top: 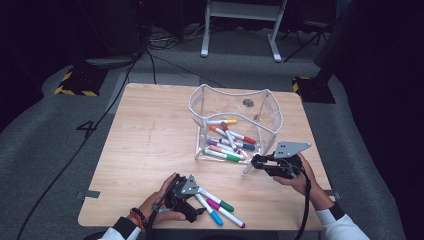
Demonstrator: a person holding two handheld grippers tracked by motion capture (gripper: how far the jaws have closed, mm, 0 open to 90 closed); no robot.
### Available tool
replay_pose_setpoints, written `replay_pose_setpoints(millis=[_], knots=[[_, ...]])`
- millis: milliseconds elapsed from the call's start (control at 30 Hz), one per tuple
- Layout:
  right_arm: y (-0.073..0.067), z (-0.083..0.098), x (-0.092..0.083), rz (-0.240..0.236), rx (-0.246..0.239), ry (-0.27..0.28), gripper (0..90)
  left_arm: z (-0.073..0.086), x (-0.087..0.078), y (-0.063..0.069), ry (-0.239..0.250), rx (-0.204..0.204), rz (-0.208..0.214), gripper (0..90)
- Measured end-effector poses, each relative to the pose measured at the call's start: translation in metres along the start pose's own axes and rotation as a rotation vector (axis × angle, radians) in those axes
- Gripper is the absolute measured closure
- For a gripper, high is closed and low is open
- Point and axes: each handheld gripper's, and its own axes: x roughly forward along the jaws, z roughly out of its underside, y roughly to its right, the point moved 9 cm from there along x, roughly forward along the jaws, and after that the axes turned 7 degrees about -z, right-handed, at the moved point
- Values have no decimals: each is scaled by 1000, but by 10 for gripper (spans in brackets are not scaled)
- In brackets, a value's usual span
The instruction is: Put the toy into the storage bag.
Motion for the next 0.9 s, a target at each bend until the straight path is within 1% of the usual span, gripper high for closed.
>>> replay_pose_setpoints(millis=[133, 200, 400, 533, 700, 767, 900], knots=[[2, -4, -4, 13, 4, 22, 740, 0, 0, 0, 0, 1, 1, 9], [2, -7, -6, 11, 8, 35, 740, 0, 0, 0, 0, 1, 1, 9], [3, -15, -14, 29, -3, 60, 740, 0, 0, 0, 0, 1, 0, 9], [3, -24, -23, 41, -14, 84, 739, 0, 0, 0, 0, 0, 1, 9], [3, -40, -33, 52, -33, 107, 740, 0, 0, 0, 0, 0, 1, 9], [1, -51, -38, 45, -43, 126, 740, 0, 0, 0, 0, 0, 1, 9], [-2, -72, -48, 51, -74, 150, 740, 0, 0, 0, 0, 1, 1, 9]])
